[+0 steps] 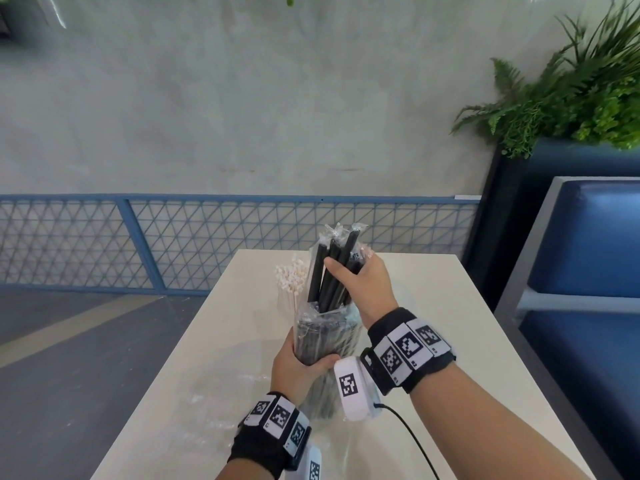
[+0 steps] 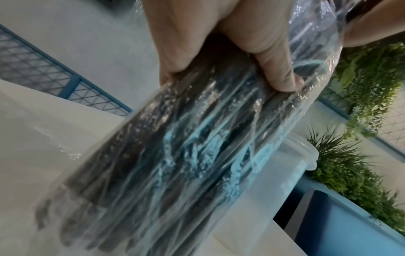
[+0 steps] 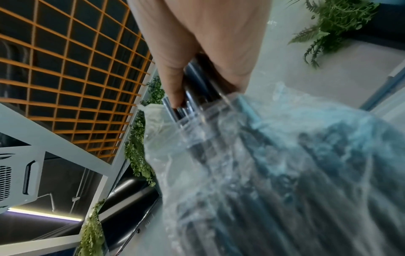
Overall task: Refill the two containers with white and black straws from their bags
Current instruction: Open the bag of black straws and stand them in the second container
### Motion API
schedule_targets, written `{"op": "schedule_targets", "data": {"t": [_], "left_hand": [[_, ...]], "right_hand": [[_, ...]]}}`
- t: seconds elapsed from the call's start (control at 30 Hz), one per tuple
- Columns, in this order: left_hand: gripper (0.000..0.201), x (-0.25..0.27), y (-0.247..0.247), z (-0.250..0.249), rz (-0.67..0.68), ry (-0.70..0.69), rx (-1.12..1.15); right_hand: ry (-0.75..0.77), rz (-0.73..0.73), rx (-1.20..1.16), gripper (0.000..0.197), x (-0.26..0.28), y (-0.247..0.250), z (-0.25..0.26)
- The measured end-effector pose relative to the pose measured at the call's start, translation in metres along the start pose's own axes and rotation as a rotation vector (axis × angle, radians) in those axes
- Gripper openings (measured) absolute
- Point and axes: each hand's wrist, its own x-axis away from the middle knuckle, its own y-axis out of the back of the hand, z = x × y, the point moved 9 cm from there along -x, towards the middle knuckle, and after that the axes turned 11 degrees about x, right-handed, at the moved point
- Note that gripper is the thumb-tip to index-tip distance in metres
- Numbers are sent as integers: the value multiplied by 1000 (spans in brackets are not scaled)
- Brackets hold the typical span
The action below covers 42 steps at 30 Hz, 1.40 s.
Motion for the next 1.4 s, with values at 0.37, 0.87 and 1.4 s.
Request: {"op": "schedule_targets", "data": {"t": [0.37, 0.87, 1.4], "left_hand": [[88, 1, -11, -62, 53, -171, -28], [72, 2, -11, -50, -10, -130, -28], [62, -4, -8, -47, -16, -99, 3]], "right_hand": [[-5, 7, 133, 54, 27, -13, -21], [-46, 0, 369, 49, 29, -16, -23], [-52, -123, -1, 23, 6, 3, -11]]}}
